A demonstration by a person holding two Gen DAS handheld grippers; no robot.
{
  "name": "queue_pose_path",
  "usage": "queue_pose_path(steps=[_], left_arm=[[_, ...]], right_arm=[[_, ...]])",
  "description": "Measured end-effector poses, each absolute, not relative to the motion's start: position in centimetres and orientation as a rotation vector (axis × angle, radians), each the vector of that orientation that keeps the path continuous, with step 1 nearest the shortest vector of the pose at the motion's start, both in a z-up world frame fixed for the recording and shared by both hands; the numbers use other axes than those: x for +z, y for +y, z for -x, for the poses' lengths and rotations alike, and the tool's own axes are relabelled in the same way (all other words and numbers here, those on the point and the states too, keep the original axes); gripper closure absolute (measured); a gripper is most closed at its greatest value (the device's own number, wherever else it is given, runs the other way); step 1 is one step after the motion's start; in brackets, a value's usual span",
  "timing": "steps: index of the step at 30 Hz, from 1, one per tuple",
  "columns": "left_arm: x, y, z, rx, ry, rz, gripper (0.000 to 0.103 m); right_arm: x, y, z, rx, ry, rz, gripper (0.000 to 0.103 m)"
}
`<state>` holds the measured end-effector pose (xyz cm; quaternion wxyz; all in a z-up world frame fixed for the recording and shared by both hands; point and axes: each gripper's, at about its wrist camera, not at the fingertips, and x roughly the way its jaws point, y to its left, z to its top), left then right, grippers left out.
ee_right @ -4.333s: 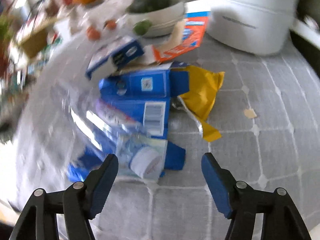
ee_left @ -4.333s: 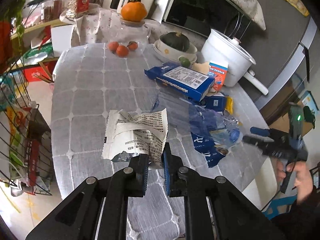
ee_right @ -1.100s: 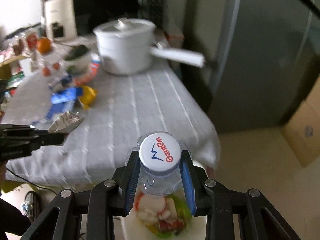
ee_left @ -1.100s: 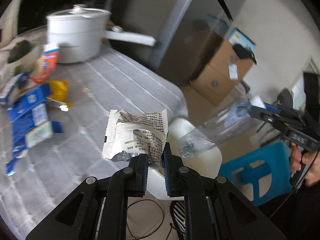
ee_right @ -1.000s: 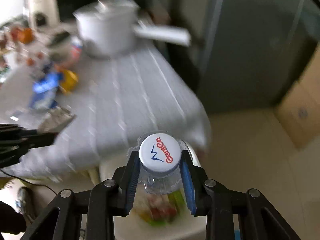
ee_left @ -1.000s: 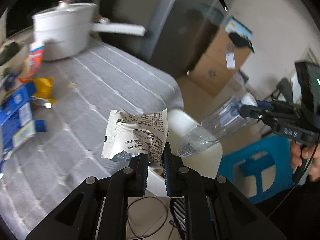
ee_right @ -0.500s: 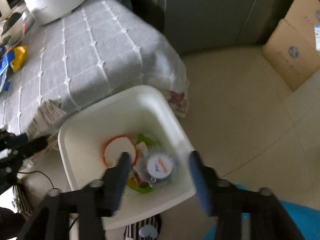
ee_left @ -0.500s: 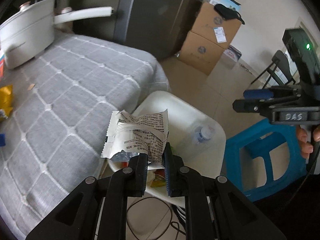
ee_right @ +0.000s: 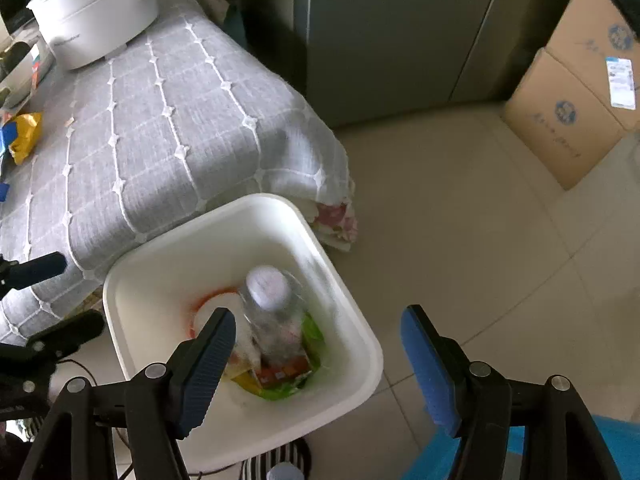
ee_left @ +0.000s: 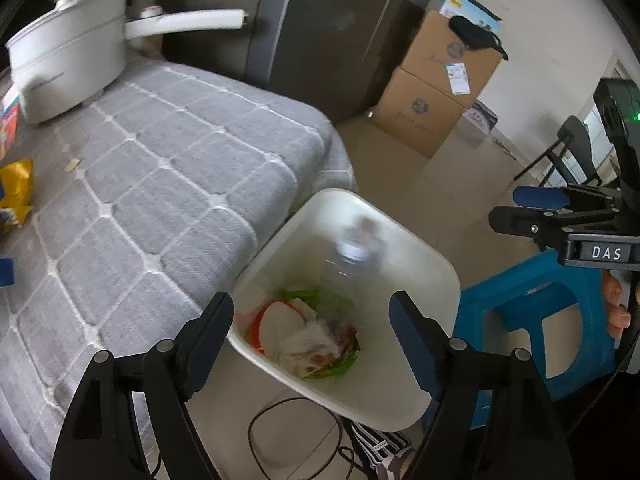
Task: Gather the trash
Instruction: 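Return to the table and grasp the blue biscuit box with the left gripper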
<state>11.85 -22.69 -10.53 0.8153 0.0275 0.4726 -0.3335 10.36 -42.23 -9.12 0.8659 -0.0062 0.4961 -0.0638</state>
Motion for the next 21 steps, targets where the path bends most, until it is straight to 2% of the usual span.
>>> queue_pose_path(steps=[10,21], left_arm=[[-8.6,-17.5,-12.1,-0.577,0.969,-0.067,0.01],[-7.7,-9.0,-13.2,-0.38,0.929,-0.15,0.008]], right_arm=[[-8.4,-39.7,-11.5,-0.118,1.013,0.059,0.028],[-8.0,-34.7,-14.3,-0.055,0.98,0.085,0.024]])
